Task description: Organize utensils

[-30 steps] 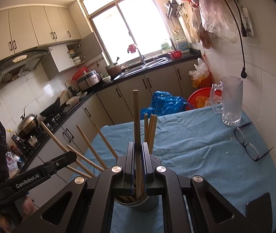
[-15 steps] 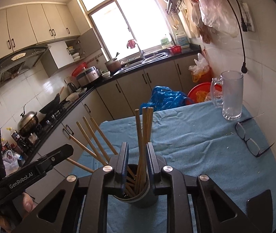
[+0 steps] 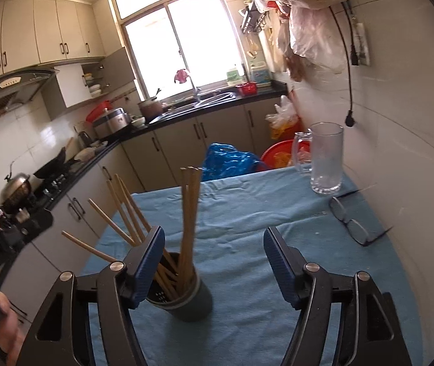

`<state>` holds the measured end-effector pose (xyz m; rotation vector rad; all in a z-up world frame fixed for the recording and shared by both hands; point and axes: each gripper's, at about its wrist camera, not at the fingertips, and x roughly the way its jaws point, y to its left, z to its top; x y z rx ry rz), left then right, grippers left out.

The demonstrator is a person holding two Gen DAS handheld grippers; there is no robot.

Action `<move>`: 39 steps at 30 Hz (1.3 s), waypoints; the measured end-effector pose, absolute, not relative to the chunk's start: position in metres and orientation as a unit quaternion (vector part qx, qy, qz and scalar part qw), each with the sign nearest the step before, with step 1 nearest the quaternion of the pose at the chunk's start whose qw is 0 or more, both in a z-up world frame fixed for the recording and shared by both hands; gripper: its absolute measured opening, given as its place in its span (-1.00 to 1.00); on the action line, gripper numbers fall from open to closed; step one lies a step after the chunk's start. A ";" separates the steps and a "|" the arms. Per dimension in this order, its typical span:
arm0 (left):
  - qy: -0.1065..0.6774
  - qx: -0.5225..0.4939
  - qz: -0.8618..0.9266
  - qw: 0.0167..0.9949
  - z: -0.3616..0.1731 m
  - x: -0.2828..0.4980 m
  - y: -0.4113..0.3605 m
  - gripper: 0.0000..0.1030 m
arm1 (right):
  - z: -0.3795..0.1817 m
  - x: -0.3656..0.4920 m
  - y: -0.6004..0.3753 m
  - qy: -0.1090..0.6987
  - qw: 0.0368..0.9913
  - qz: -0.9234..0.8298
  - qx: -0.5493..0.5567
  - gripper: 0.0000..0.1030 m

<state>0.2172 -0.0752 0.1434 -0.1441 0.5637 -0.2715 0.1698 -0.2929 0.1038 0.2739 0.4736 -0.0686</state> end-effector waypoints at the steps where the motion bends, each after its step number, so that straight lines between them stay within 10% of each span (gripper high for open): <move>1: 0.276 -0.072 -0.132 0.949 0.144 0.214 -0.074 0.25 | 0.104 0.168 -0.293 0.235 0.962 -0.037 0.134 0.43; 9: 0.255 -0.052 -0.087 0.962 0.138 0.175 -0.062 0.63 | 0.101 0.138 -0.281 0.231 0.965 -0.089 0.081 0.76; 39: 0.301 -0.010 -0.004 0.954 0.034 -0.016 -0.014 0.76 | 0.043 -0.066 -0.200 0.186 0.970 -0.159 0.003 1.00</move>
